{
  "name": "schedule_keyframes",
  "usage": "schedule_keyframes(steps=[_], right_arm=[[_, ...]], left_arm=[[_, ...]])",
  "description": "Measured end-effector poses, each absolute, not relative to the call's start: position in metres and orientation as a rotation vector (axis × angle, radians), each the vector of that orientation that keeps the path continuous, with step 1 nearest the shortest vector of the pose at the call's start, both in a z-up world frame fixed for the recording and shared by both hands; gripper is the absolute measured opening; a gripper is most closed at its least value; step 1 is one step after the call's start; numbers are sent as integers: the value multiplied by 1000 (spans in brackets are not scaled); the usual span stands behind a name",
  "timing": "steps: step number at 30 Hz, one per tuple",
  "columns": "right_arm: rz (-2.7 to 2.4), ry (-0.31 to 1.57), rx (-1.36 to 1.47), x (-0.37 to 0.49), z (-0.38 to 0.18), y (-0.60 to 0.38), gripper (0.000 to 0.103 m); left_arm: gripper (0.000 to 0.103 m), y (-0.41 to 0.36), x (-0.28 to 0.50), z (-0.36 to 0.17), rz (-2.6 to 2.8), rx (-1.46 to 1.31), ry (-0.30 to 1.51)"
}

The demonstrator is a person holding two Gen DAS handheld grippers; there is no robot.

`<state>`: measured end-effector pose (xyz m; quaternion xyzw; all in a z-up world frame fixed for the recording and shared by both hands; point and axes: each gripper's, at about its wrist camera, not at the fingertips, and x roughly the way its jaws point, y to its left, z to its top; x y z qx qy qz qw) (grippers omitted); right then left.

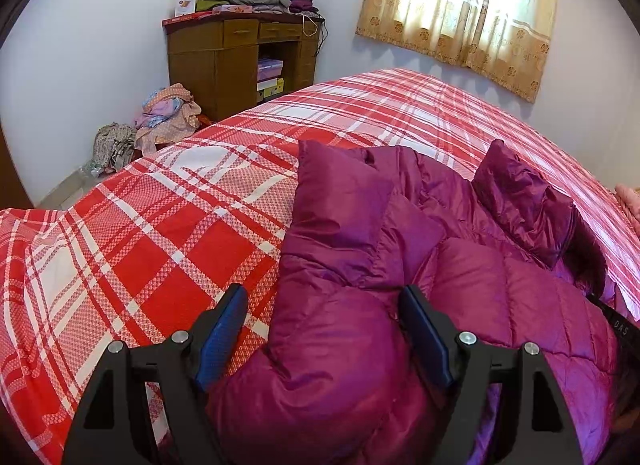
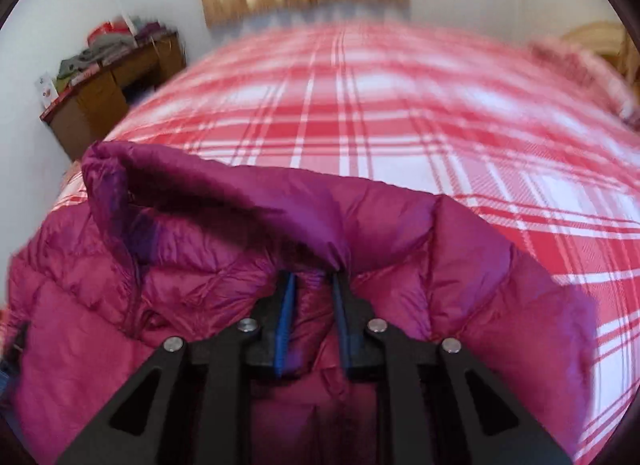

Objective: Fold large clothes

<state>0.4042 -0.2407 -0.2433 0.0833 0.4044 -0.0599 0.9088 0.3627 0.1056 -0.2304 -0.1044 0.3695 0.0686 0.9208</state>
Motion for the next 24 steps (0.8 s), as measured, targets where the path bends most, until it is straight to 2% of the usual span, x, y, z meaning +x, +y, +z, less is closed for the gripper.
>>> schedule_keyframes(steps=[4, 8, 11, 15, 22, 23, 24], right_arm=[[-122, 829, 177, 404, -244, -242, 20], [-115, 817, 191, 403, -245, -244, 20], [-110, 812, 201, 404, -244, -245, 20], [-89, 798, 243, 397, -245, -250, 20], [-69, 787, 280, 396, -245, -254, 20], [-66, 787, 286, 397, -245, -255, 20], [-64, 786, 290, 396, -246, -256, 20]], left_arm=[[79, 103, 358, -216, 95, -200, 758], [79, 76, 348, -162, -57, -119, 615], [86, 35, 374, -138, -196, -35, 637], [86, -24, 423, -151, -271, 14, 764], [86, -94, 477, -193, -29, 199, 848], [85, -92, 482, -197, 19, 199, 858], [70, -87, 486, -199, 66, 183, 860]])
